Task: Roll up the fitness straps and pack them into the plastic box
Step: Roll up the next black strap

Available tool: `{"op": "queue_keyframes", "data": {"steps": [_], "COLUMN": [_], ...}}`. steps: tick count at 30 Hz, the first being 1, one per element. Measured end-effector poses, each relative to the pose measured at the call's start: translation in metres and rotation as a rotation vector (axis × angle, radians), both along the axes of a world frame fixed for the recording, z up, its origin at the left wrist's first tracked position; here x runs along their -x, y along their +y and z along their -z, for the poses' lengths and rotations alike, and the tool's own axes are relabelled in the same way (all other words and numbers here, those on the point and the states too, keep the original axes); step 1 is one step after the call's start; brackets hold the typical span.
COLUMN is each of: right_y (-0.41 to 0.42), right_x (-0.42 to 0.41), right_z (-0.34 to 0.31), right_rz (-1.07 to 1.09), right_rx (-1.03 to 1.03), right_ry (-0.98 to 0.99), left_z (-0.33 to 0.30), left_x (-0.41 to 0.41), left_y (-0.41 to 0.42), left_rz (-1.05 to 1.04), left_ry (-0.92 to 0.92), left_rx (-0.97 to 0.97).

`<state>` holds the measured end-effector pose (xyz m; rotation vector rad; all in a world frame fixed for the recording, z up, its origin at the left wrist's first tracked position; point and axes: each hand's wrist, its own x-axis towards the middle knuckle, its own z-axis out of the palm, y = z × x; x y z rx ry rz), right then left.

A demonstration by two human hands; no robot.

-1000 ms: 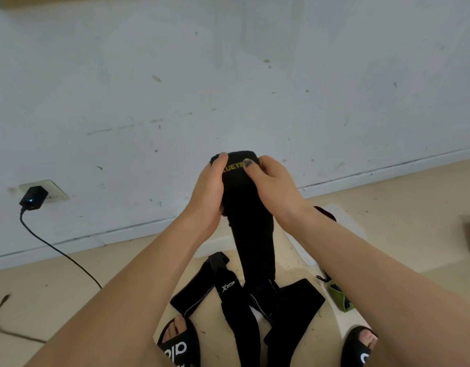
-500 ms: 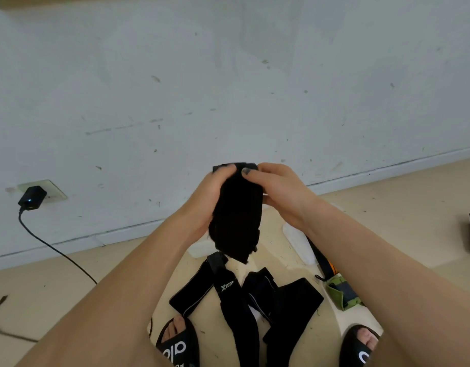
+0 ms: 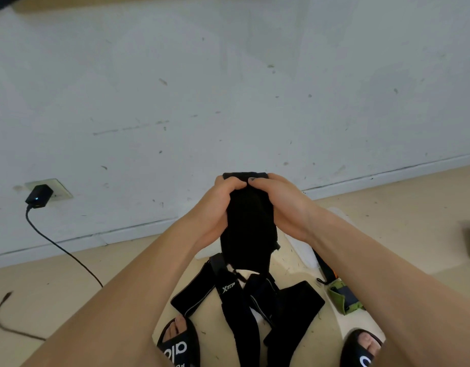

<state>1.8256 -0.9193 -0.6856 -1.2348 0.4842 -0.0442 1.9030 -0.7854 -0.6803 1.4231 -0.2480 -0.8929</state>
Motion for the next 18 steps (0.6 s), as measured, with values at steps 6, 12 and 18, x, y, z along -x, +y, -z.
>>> {"op": "queue_keyframes", "data": {"steps": [6,12,18], "right_y": [-0.003,-0.01,-0.01], "right_x": [0.002,0.007,0.004], "right_z": [-0.001,-0.006,-0.008], "right_rz": [-0.097,-0.074,0.12], "right_rx": [-0.025,0.193,0.094], "right_ry": [-0.026,0.073,0.011], "left_z": [-0.005,-0.006,-0.001], "left_x": [-0.003,-0.015,-0.008], "left_y": [0.002,0.003,0.006], "left_rz": [-0.016,-0.244,-0.014], "left_ry": [-0.096,-0.17,-0.348], "left_rx": [-0.01,-0.106,-0.316]}}
